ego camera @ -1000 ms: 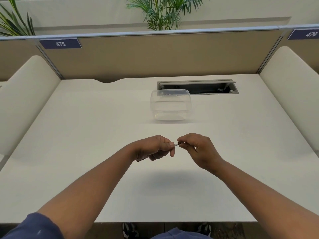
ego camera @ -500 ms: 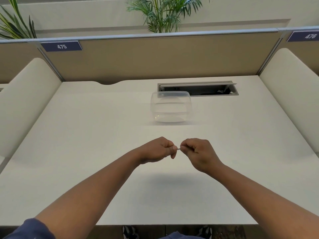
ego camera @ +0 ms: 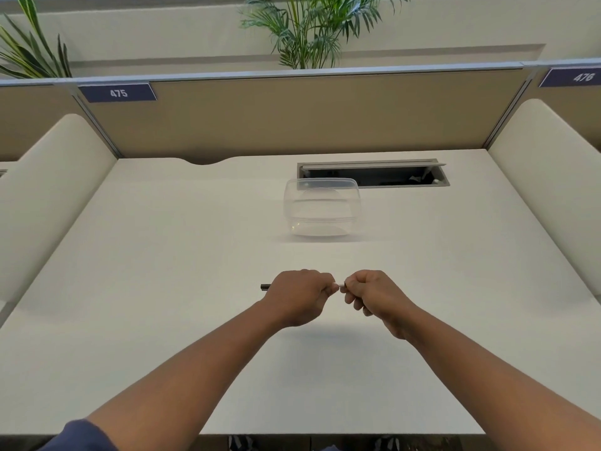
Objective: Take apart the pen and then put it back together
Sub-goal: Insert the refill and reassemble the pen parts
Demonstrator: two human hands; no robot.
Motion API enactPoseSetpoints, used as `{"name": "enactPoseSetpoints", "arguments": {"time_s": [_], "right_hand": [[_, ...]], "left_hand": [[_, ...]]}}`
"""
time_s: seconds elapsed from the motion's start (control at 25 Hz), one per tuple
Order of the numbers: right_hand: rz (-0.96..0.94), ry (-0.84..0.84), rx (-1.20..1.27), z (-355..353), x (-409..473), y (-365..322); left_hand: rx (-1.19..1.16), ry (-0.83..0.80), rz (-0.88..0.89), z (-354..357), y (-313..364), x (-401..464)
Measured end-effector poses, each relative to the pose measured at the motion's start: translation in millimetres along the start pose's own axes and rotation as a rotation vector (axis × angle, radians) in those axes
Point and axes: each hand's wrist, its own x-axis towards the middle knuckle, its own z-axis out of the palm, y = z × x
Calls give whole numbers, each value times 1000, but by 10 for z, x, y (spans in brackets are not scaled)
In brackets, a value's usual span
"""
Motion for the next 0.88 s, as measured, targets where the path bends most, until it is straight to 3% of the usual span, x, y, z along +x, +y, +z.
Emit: {"name": "enactPoseSetpoints", "arguments": {"time_s": [0.48, 0.64, 0.88], "right_hand": [[-229, 58, -33, -36, 69, 108], [-243, 136, -60, -76, 172, 152], [-178, 208, 14, -297, 338, 283]], "left_hand": [[-81, -52, 10, 67, -86, 87], [-152, 18, 28, 90, -159, 106], [-359, 62, -93, 238, -588, 69]]}}
